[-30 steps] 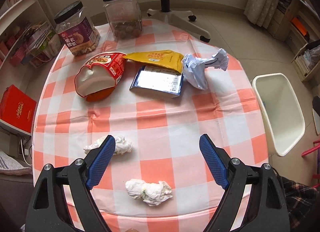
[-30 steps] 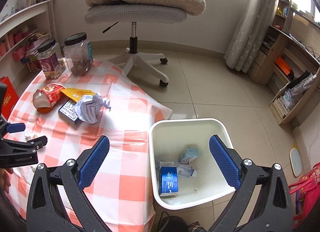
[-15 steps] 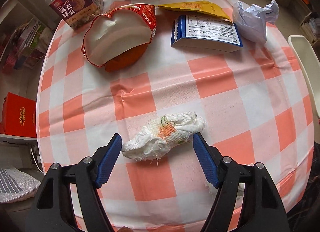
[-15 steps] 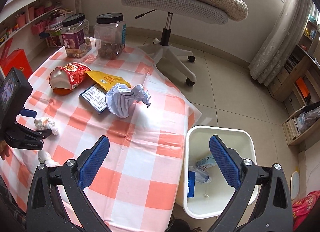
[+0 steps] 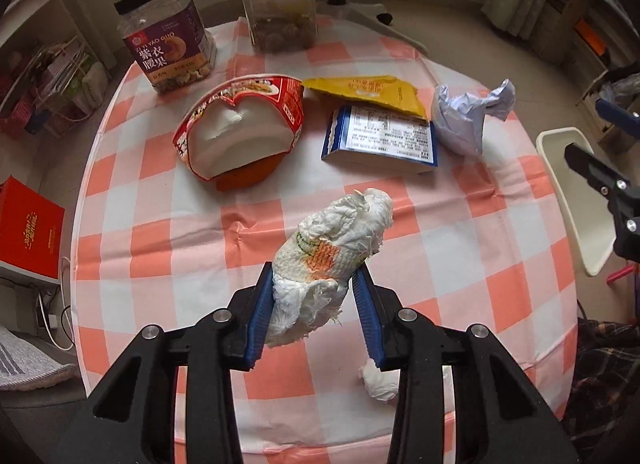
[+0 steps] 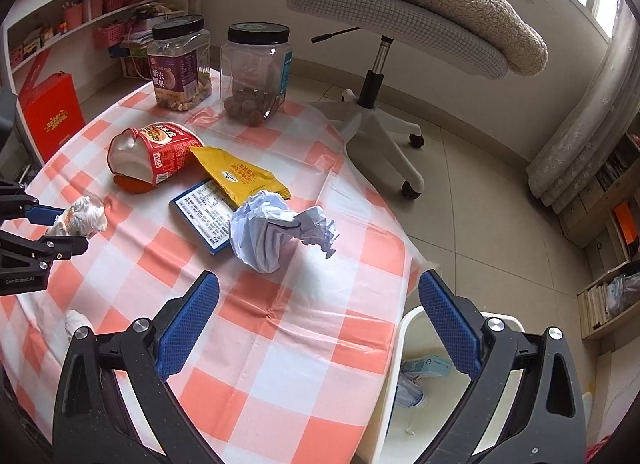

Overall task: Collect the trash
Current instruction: 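Grasp the crumpled white tissue with the left gripper, then hold the tissue up with the left gripper while the right gripper grasps the crumpled paper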

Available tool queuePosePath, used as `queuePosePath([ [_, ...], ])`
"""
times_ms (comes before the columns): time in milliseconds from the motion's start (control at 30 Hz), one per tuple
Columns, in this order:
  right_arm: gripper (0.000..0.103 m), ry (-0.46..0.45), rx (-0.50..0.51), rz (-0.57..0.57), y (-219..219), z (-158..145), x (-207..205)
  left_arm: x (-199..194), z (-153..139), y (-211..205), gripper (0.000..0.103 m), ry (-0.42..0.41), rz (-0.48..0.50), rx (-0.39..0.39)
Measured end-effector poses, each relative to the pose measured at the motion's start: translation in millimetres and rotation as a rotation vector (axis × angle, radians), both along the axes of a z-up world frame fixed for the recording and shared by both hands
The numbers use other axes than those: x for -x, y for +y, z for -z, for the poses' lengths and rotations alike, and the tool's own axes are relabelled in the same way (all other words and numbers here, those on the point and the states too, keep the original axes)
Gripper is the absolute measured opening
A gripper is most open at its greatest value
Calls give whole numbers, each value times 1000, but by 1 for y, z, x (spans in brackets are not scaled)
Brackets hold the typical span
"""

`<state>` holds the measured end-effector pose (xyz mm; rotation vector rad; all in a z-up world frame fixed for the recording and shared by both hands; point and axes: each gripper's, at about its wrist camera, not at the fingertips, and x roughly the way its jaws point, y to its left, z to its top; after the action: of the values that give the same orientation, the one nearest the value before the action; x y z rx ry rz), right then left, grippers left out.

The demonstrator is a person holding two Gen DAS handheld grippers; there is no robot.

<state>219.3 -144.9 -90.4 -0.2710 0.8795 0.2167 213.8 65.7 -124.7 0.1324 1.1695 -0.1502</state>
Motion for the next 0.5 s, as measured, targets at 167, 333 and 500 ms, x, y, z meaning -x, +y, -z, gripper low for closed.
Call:
queuePosePath([
  [167,96,107,-123,58,21,16,-22,12,-47,6,40,-106,-89,119],
  [333,96,152,-115,111,42,44,-44,18,-62,19,40,-133,-150,168],
  [500,87,176,-178,193,44,63,-66,18,-59,24,40,-134,-181,151],
])
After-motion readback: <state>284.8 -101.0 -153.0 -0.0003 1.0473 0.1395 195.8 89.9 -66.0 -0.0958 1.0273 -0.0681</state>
